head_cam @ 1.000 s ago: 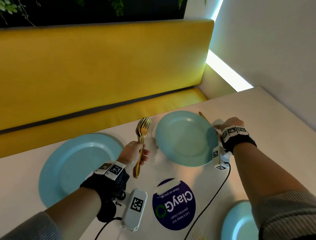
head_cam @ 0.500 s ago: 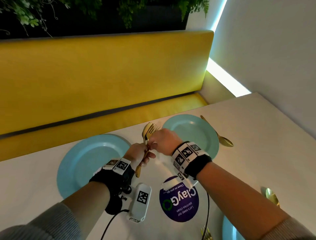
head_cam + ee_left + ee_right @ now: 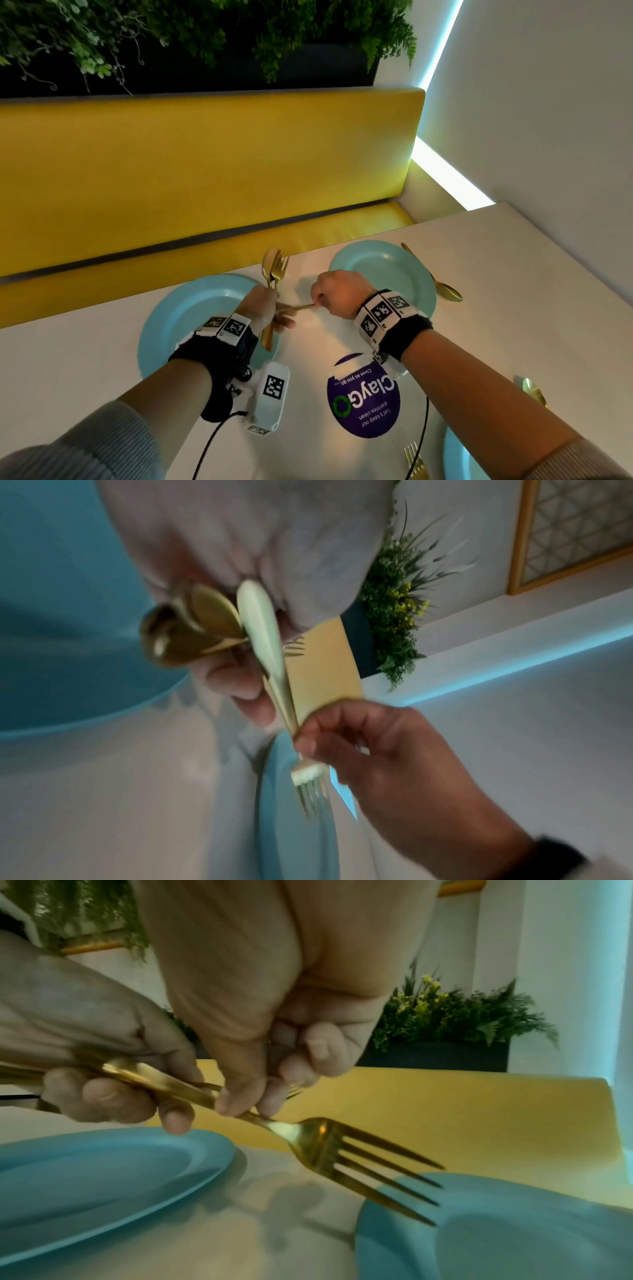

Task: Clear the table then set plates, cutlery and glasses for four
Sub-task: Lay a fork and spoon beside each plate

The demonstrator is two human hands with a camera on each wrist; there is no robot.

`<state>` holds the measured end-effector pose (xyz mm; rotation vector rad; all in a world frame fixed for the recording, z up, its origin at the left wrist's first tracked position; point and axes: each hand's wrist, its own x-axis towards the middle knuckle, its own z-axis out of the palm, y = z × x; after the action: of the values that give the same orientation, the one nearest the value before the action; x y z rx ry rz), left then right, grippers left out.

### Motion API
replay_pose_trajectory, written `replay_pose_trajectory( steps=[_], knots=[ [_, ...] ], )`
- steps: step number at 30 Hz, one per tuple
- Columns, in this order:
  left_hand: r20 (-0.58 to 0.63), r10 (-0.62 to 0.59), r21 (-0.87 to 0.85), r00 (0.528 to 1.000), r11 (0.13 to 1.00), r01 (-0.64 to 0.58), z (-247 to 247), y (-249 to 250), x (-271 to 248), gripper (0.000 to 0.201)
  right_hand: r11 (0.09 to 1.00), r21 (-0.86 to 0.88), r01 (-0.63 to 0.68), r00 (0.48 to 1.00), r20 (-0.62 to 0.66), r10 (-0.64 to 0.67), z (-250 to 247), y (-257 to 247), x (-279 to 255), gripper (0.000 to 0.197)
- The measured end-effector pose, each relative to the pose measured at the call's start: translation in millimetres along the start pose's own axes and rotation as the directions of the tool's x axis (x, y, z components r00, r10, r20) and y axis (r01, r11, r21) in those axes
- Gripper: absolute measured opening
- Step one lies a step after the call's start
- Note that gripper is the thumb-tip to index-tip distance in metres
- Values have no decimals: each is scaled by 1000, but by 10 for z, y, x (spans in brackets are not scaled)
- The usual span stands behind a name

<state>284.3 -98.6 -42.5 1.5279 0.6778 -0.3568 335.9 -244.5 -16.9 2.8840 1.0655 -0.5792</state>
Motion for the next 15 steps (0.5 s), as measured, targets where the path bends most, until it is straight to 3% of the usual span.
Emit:
replay_pose_trajectory(
  steps=[4, 7, 11, 13, 15],
  knots=[
    [-109, 52, 105, 993, 994, -41, -176, -34, 96, 21, 958, 102, -267, 962, 91, 258, 116, 50, 15, 25],
    [-137, 89, 119, 987, 990, -72, -226, -45, 115, 19, 905, 179, -385, 919, 158, 360, 278, 63, 140, 28],
    [-142, 87, 72, 986, 994, -77, -221, -71, 137, 14, 760, 323, -564, 825, 189, 532, 484, 39, 302, 29],
    [-144, 85, 45, 986, 996, -80, -218, -93, 150, 13, 686, 392, -613, 784, 195, 589, 510, 10, 356, 29],
    [-143, 80, 32, 986, 997, -76, -231, -118, 162, 13, 676, 399, -619, 779, 201, 594, 501, 7, 413, 29]
  ],
)
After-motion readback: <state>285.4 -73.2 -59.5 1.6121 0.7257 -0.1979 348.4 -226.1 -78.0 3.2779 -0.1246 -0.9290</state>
